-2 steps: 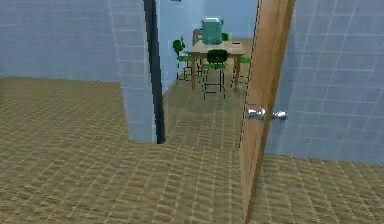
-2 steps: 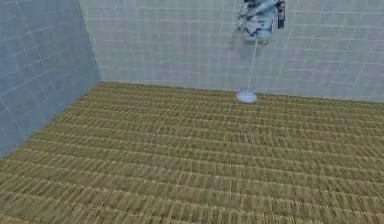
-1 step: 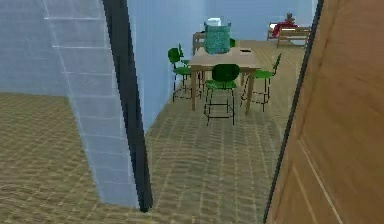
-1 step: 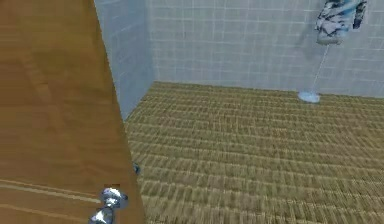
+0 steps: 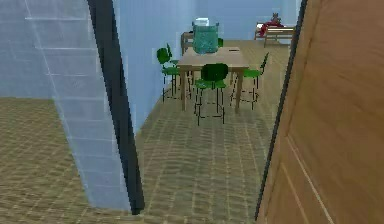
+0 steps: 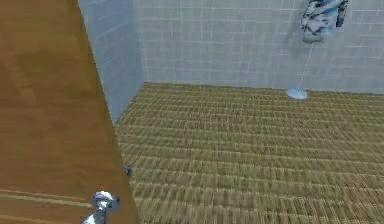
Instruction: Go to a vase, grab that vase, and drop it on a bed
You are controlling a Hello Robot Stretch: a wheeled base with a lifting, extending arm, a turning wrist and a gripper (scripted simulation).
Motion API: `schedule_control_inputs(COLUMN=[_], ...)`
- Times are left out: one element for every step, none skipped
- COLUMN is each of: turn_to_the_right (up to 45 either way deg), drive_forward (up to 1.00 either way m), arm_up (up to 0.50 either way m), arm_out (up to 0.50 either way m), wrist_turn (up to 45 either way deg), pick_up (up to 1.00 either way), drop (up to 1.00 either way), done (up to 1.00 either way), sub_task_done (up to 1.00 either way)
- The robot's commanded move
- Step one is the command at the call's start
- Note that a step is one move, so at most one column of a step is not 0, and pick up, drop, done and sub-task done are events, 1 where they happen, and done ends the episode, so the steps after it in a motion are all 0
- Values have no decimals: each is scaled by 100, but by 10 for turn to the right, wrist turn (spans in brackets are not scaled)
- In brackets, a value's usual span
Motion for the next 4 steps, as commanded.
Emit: schedule_control_inputs(turn_to_the_right=[0, 120, 0, 330], drive_forward=[100, 0, 20, 0], arm_up=[0, 0, 0, 0], arm_out=[0, 0, 0, 0], wrist_turn=[0, 0, 0, 0], pick_up=[0, 0, 0, 0], drop=[0, 0, 0, 0], done=[0, 0, 0, 0], sub_task_done=[0, 0, 0, 0])
